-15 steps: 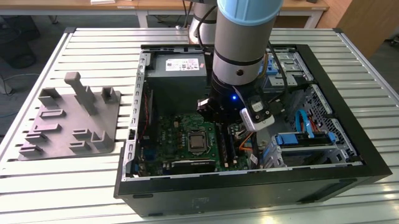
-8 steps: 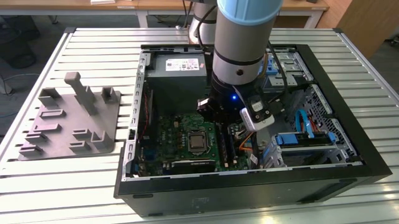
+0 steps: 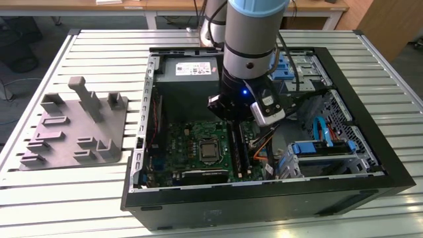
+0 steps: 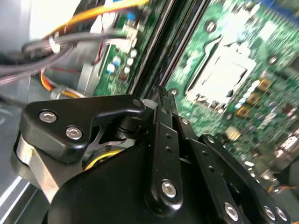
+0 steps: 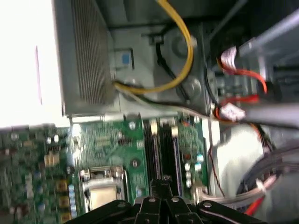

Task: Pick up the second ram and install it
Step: 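Press down the second ram until it locks into place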

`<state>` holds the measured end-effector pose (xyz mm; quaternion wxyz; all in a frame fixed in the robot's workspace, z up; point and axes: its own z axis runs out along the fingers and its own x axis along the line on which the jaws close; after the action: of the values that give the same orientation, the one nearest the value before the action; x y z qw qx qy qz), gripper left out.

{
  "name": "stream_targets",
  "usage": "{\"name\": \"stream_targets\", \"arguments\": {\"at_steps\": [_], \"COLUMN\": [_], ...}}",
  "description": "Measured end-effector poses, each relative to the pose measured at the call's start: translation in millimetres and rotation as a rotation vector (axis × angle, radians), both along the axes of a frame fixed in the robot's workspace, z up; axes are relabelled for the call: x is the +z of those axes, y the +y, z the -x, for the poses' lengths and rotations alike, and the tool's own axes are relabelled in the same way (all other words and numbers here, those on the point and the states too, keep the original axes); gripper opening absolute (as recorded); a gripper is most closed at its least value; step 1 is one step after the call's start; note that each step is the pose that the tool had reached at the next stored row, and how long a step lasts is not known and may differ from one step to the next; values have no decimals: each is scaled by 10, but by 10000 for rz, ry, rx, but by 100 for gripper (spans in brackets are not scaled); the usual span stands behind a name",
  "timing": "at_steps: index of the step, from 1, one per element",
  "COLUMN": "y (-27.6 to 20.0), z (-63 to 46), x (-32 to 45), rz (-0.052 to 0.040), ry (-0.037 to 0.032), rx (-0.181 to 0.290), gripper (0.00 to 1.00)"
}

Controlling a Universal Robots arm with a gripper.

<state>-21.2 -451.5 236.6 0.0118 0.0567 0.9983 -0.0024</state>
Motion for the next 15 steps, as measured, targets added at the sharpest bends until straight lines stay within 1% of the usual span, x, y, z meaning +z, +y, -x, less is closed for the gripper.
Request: {"name": "stream_targets", "arguments": {"at_steps": [3, 5, 7, 12, 15], "y": [107, 148, 165, 166, 166], "z": [1, 1, 0, 1, 1], "x": [-53, -91, -127, -194, -208], "rz": [-6, -5, -7, 11, 8], "ry": [-1, 0, 0, 4, 2], "rx": [0, 0, 0, 0, 0], "gripper": [10, 10, 10, 10, 10]}}
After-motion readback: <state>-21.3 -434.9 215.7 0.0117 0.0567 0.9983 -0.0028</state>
